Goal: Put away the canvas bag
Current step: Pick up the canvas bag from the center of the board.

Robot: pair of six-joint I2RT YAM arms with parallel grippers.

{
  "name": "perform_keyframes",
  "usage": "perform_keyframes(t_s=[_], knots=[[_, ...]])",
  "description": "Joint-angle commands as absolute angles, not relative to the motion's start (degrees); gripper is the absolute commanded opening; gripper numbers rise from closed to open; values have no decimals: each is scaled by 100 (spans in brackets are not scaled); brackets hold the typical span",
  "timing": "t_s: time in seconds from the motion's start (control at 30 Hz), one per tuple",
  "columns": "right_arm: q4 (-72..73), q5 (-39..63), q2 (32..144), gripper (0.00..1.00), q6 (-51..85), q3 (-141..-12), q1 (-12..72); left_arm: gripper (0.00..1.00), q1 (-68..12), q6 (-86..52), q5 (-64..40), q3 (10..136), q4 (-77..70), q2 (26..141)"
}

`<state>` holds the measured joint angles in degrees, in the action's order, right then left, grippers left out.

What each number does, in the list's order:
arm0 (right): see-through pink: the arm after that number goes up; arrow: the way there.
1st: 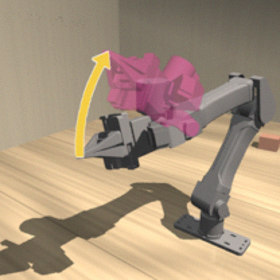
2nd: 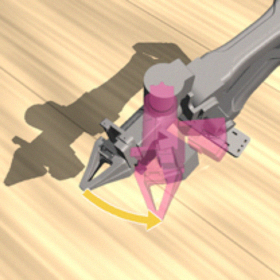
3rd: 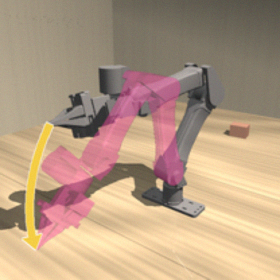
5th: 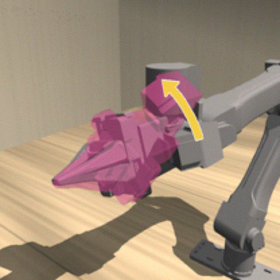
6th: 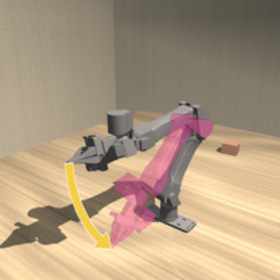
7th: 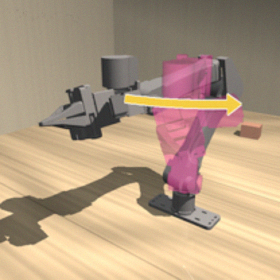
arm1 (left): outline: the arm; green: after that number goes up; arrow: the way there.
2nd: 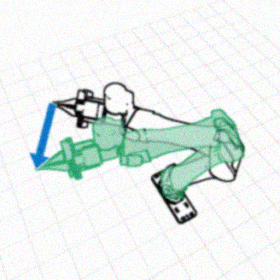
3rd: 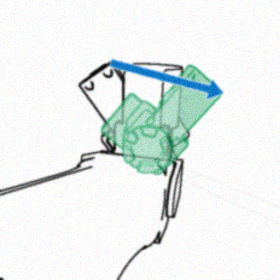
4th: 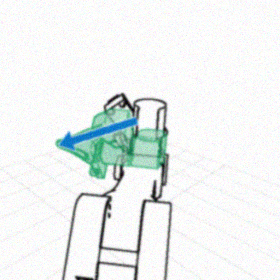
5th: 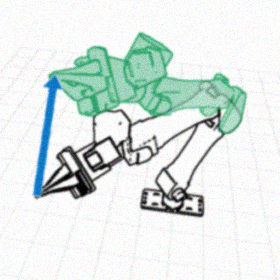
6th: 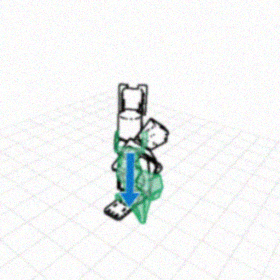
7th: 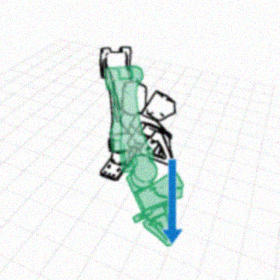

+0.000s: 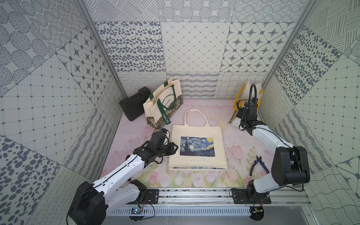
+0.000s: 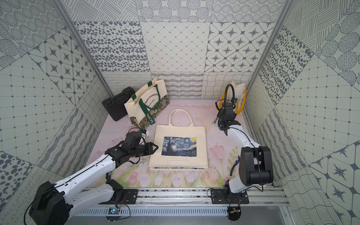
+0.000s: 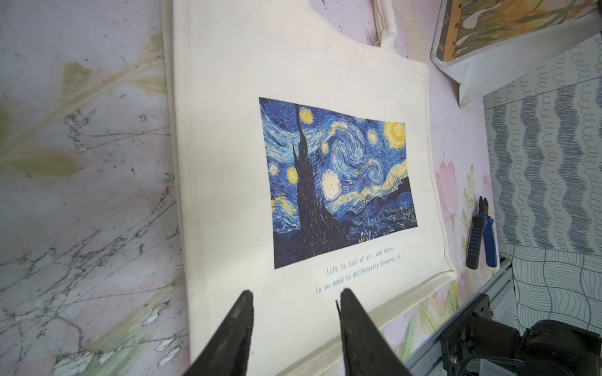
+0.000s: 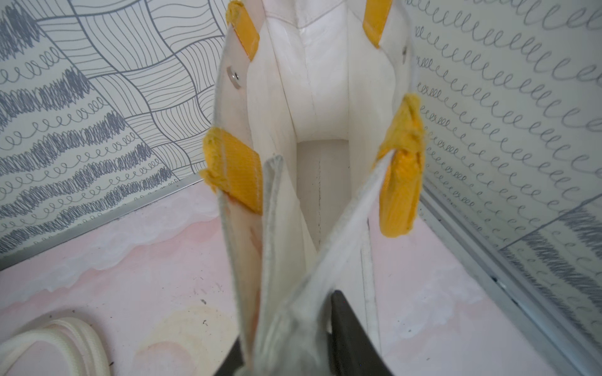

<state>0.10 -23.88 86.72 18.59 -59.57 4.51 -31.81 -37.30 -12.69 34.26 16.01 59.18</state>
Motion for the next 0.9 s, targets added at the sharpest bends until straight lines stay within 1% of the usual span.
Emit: perform_keyframes(t_s=[0.0, 0.1, 0.3, 0.43, 0.53, 0.73, 0.87], knots=[[223, -2704, 8398, 11, 1515, -6230, 499, 45, -3164, -3669, -1261, 3468, 1651, 5906], [166, -2681, 8386, 0, 1402, -6226, 509, 45, -3170, -3706, -1287, 3496, 1676, 5885], [-103, -2683, 8305, 0, 1451, -6212, 567, 45, -3169, -3687, -1300, 3548, 1957, 5685], [-532, -3017, 7934, 0, 1266, -6412, 1034, 45, -3168, -3570, -1548, 3636, 1995, 5672], [-1283, -3258, 7664, 0, 1341, -6894, 1435, 45, -3220, -3533, -1536, 3776, 2072, 5771], [-2766, -2478, 7340, 0, 2131, -7761, 1683, 45, -3443, -3484, -1580, 4045, 1822, 5894], [-3166, -1930, 7109, 0, 2829, -7723, 1876, 45, -3637, -3473, -1577, 4217, 1674, 6066]])
